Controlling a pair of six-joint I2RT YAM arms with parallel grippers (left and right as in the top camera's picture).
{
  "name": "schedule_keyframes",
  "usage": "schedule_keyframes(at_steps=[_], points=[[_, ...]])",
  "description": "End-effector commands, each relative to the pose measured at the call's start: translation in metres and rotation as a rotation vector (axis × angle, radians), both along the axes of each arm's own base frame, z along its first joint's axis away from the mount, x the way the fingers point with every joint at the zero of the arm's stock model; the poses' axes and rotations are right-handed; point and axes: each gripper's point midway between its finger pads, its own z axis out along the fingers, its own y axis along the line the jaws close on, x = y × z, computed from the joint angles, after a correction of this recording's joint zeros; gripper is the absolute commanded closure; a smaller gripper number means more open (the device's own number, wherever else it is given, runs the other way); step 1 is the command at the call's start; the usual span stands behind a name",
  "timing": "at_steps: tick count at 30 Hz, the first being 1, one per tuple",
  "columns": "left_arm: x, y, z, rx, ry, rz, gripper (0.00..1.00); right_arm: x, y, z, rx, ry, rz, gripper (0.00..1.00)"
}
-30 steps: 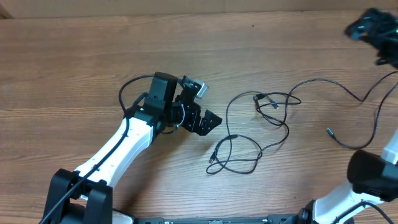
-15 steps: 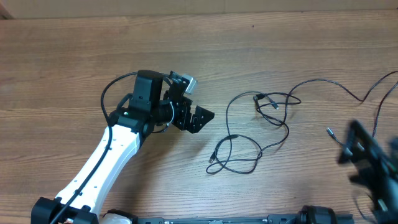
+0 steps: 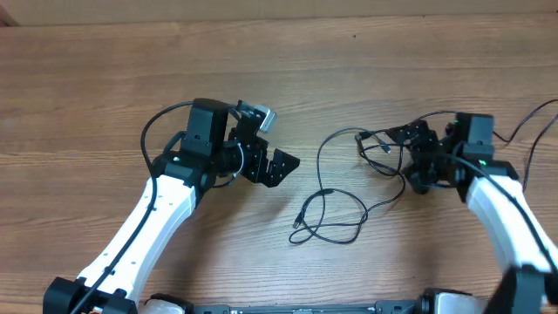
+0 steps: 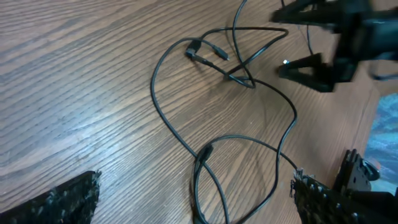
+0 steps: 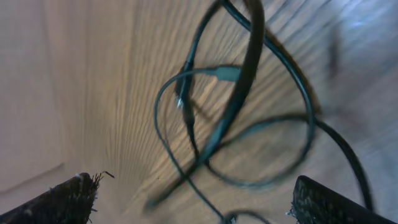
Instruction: Untangle cables
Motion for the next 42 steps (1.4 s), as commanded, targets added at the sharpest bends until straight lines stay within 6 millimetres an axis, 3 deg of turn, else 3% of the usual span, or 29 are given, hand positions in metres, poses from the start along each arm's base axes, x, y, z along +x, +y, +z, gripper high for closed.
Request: schedule_keyframes(at_steps=[1, 4, 5, 6, 8, 13, 16, 20, 21, 26, 34, 38, 42], points=[[0.009, 0.005, 0.011, 0.027, -0.063, 0.019, 0.0, 0.011, 0.012, -0.011, 0.097, 0.019, 0.008, 0.02], [0.011, 0.008, 0.009, 0.041, -0.067, 0.032, 0.0, 0.023, 0.015, -0.007, 0.119, -0.04, 0.03, 0.49], [0.011, 0.008, 0.009, 0.041, -0.067, 0.032, 0.0, 0.029, 0.017, -0.001, 0.129, -0.074, 0.041, 0.85], [0.011, 0.008, 0.009, 0.041, -0.067, 0.032, 0.0, 0.034, 0.019, 0.008, 0.14, -0.109, 0.055, 0.96], [0.011, 0.008, 0.009, 0.041, -0.067, 0.032, 0.0, 0.041, 0.023, 0.02, 0.145, -0.149, 0.083, 0.96], [0.011, 0.008, 0.009, 0.041, -0.067, 0.032, 0.0, 0.06, 0.035, 0.079, 0.085, -0.325, 0.204, 0.96], [0.011, 0.008, 0.009, 0.041, -0.067, 0.032, 0.0, 0.069, 0.041, 0.137, 0.021, -0.452, 0.27, 0.96], [0.011, 0.008, 0.009, 0.041, -0.067, 0.032, 0.0, 0.069, 0.05, 0.25, -0.103, -0.651, 0.344, 0.96], [0.011, 0.008, 0.009, 0.04, -0.067, 0.032, 0.0, 0.065, 0.05, 0.286, -0.154, -0.704, 0.356, 0.96], [0.011, 0.008, 0.009, 0.04, -0.067, 0.032, 0.0, 0.04, 0.048, 0.385, -0.317, -0.875, 0.35, 0.96], [0.011, 0.007, 0.009, 0.039, -0.066, 0.031, 0.0, -0.005, 0.006, 0.467, -0.536, -0.961, 0.146, 0.96], [0.011, 0.007, 0.009, 0.037, -0.066, 0.029, 0.0, -0.014, -0.001, 0.485, -0.579, -1.003, 0.113, 0.96], [0.01, 0.007, 0.009, 0.036, -0.062, 0.031, 0.0, -0.014, -0.029, 0.491, -0.695, -0.971, -0.013, 0.96]])
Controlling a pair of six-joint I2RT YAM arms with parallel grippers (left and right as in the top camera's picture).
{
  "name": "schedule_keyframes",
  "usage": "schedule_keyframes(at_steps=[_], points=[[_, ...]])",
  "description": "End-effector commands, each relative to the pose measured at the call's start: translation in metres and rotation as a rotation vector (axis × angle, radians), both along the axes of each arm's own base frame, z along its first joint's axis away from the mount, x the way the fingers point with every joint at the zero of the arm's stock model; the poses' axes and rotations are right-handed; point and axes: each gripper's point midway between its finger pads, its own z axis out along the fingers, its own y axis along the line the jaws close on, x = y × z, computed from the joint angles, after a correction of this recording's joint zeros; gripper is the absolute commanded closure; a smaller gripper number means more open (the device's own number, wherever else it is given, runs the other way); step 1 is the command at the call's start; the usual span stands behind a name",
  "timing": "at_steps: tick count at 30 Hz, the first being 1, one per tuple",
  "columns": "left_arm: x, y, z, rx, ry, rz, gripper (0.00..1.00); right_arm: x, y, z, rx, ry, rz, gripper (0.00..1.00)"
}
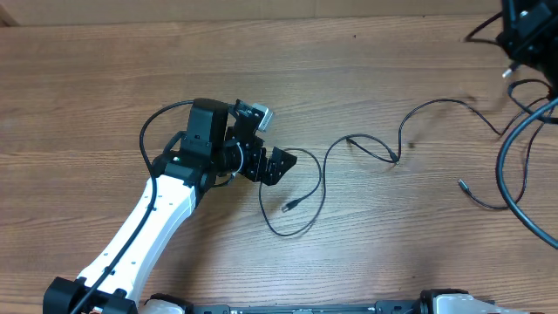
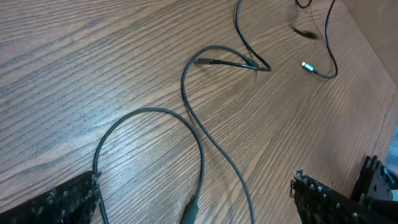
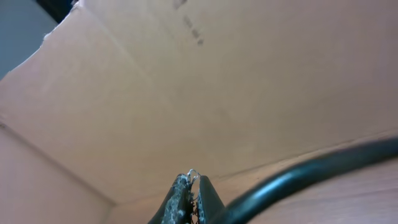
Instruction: Untangle cables
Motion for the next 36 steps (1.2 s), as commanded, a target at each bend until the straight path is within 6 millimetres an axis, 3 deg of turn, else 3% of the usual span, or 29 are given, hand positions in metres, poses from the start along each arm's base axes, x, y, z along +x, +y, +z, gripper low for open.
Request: schedule_keyframes(at_steps=[1, 3, 9, 14, 18, 22, 26, 31, 33, 36], points=[[0.004, 0.0, 0.014, -0.007, -0.049, -0.009, 0.0, -0.002, -0.033, 0.007, -0.079, -0.027, -0.181, 0.96], [0.004, 0.0, 0.014, -0.006, -0.049, -0.009, 0.0, -0.003, -0.046, 0.005, -0.117, -0.016, -0.254, 0.96], [0.004, 0.0, 0.014, -0.006, -0.049, -0.009, 0.0, -0.021, -0.123, -0.002, -0.195, 0.043, -0.628, 0.96], [0.004, 0.0, 0.014, -0.005, -0.05, -0.008, 0.0, -0.028, -0.177, -0.018, -0.221, 0.127, -0.781, 0.96], [0.005, 0.0, 0.014, -0.006, -0.053, -0.008, 0.0, -0.032, -0.233, -0.05, -0.231, 0.263, -0.881, 0.96], [0.006, 0.0, 0.015, -0.008, -0.058, -0.008, 0.0, -0.039, -0.273, -0.073, -0.149, 0.329, -0.912, 0.96], [0.006, 0.0, 0.015, -0.008, -0.057, -0.008, 0.0, -0.069, -0.327, -0.095, -0.052, 0.395, -1.07, 0.96], [0.006, 0.0, 0.015, -0.013, -0.048, 0.001, 0.0, -0.095, -0.379, -0.124, 0.016, 0.473, -1.197, 0.96], [0.006, 0.0, 0.015, -0.015, -0.044, 0.005, 0.0, -0.093, -0.391, -0.138, 0.044, 0.503, -1.189, 0.96], [0.007, 0.0, 0.016, -0.019, -0.048, 0.007, 0.0, -0.08, -0.408, -0.177, 0.097, 0.598, -1.153, 0.96]])
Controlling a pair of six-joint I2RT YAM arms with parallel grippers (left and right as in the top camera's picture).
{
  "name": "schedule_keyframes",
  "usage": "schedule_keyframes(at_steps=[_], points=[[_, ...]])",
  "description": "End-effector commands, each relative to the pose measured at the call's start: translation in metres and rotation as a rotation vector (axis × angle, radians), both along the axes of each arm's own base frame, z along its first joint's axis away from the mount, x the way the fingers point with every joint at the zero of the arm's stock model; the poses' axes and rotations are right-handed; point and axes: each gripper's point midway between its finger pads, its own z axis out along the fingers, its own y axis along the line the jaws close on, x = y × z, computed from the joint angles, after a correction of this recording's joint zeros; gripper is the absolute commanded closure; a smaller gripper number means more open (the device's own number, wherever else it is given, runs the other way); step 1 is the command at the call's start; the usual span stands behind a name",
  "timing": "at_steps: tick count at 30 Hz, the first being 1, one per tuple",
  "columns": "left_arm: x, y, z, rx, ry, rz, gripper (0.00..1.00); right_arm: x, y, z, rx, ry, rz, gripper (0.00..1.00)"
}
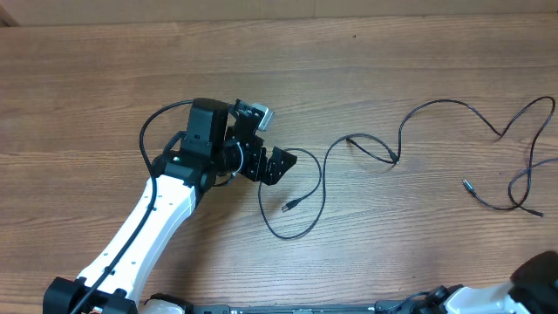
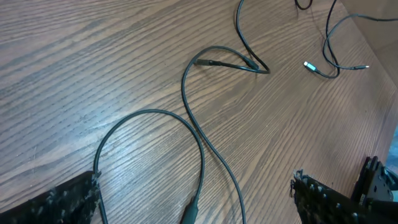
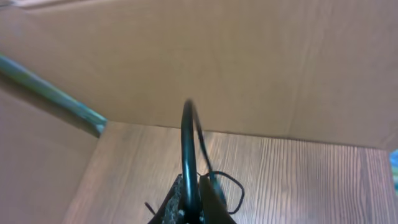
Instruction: Untangle cables
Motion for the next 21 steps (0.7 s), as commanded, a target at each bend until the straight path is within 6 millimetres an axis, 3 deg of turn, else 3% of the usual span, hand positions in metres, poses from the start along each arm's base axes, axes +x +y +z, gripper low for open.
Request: schedule_keyframes(at_steps=[1, 9, 15, 18, 19, 21], points=[[0.007, 0.0, 0.016, -0.018, -0.048, 0.006, 0.0, 0.018, -0.015, -0.037, 0.098, 0.027, 0.027, 0.96], [0.012, -0.002, 0.022, -0.037, -0.072, 0.018, 0.0, 0.03, -0.032, -0.109, 0.254, 0.138, 0.022, 0.96], [0.012, -0.002, 0.022, -0.036, -0.073, 0.017, 0.0, 0.033, -0.041, -0.189, 0.358, 0.228, 0.008, 0.96], [0.013, -0.002, 0.022, -0.035, -0.074, 0.02, 0.0, 0.032, -0.039, -0.212, 0.388, 0.249, 0.008, 0.96], [0.013, -0.002, 0.022, -0.034, -0.075, 0.02, 0.0, 0.032, -0.038, -0.216, 0.394, 0.253, 0.009, 0.89], [0.014, 0.0, 0.021, -0.026, -0.078, 0.028, 0.0, 0.036, -0.036, -0.209, 0.385, 0.239, 0.023, 0.42]])
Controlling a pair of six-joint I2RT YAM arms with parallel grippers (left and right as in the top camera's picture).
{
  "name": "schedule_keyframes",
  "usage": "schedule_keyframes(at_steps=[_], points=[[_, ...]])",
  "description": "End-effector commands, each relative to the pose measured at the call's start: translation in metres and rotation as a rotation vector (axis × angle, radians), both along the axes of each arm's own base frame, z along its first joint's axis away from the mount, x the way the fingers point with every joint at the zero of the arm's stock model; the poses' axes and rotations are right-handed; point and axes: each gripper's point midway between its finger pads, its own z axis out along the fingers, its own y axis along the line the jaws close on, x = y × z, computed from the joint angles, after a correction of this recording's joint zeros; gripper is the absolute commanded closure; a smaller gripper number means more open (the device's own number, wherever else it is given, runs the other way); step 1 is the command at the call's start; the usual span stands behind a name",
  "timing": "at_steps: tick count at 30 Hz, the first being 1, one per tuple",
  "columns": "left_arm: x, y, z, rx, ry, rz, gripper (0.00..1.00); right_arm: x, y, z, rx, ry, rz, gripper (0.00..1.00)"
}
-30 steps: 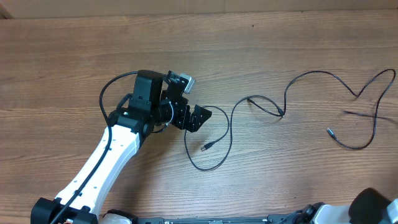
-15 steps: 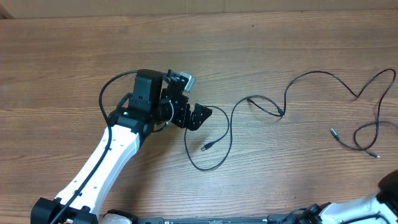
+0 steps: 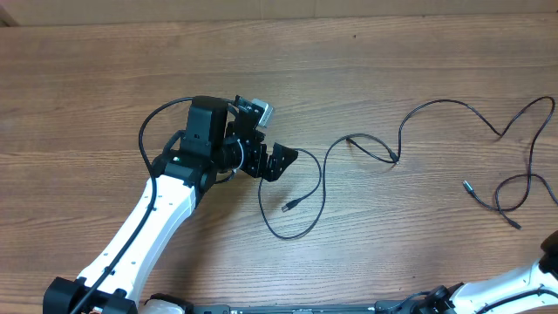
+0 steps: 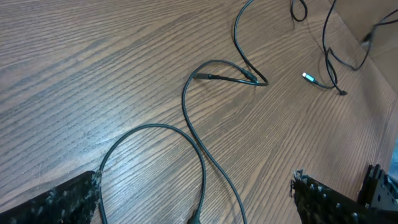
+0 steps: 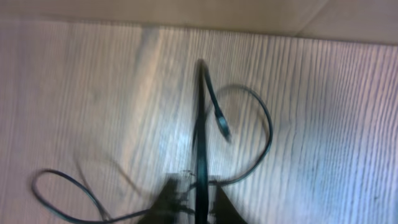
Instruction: Untangle cables
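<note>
Two thin dark cables lie apart on the wooden table. The middle cable [image 3: 318, 179] loops beside my left gripper [image 3: 277, 164] and runs right toward the far right edge. In the left wrist view its loop [image 4: 193, 124] lies between the wide-open fingers [image 4: 56, 199]; the left gripper [image 4: 196, 202] holds nothing. The second cable [image 3: 501, 205] curls at the right edge, plug on the wood. My right gripper [image 5: 200, 190] is shut on this cable [image 5: 261, 124], a strand rising straight from its jaws. In the overhead view that gripper is out of frame.
A cardboard wall [image 3: 261, 9] borders the far side of the table and shows in the right wrist view as the cardboard wall [image 5: 186, 9]. The right arm's white link [image 3: 523, 279] enters at the bottom right corner.
The right cable's loop has shifted and drawn closer in at the right edge. The right wrist camera now faces the tabletop instead of the cardboard wall. My left gripper shifted only slightly.
First both cables lay tangled at centre right, my right gripper open over them and the left one open nearby. Then the right gripper was shut on one cable at the far right corner, the cables apart. It then stood at the near right, still holding, as now.
</note>
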Motion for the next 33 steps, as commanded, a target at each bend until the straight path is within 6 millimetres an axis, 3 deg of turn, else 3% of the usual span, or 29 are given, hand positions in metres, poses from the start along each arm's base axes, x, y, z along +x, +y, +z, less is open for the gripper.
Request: schedule_keyframes(at_steps=[1, 2, 5, 7, 9, 11, 14, 16, 20, 33], points=[[0.007, 0.003, 0.013, -0.001, -0.035, 0.03, 0.0, 0.007, 0.001, 0.02, -0.045, -0.036, 0.013, 0.19], [0.008, 0.004, 0.013, 0.001, -0.036, 0.033, 0.0, 0.011, 0.003, 0.029, -0.058, -0.054, 0.023, 0.02], [0.008, 0.004, 0.013, 0.001, -0.037, 0.033, 0.0, 0.026, 0.016, 0.064, -0.103, -0.133, 0.074, 0.0], [0.008, 0.004, 0.013, 0.001, -0.038, 0.033, 0.0, 0.048, 0.042, 0.099, -0.133, -0.226, 0.202, 0.0], [0.008, 0.004, 0.014, 0.0, -0.041, 0.033, 0.0, 0.067, 0.067, 0.116, -0.144, -0.275, 0.34, 0.0], [0.009, 0.004, 0.014, -0.001, -0.044, 0.033, 0.0, 0.077, 0.083, 0.119, -0.147, -0.268, 0.418, 0.0], [0.01, 0.003, 0.015, -0.003, -0.05, 0.033, 0.0, 0.094, 0.116, 0.105, -0.124, -0.198, 0.566, 0.0], [0.01, 0.003, 0.015, -0.003, -0.05, 0.033, 0.0, 0.098, 0.126, 0.091, -0.122, -0.14, 0.612, 0.0], [0.01, 0.003, 0.015, -0.003, -0.05, 0.033, 0.0, 0.091, 0.119, 0.046, -0.118, 0.013, 0.583, 0.0], [0.011, 0.003, 0.016, -0.005, -0.055, 0.034, 0.0, 0.103, 0.108, -0.085, 0.012, 0.115, 0.593, 0.0]])
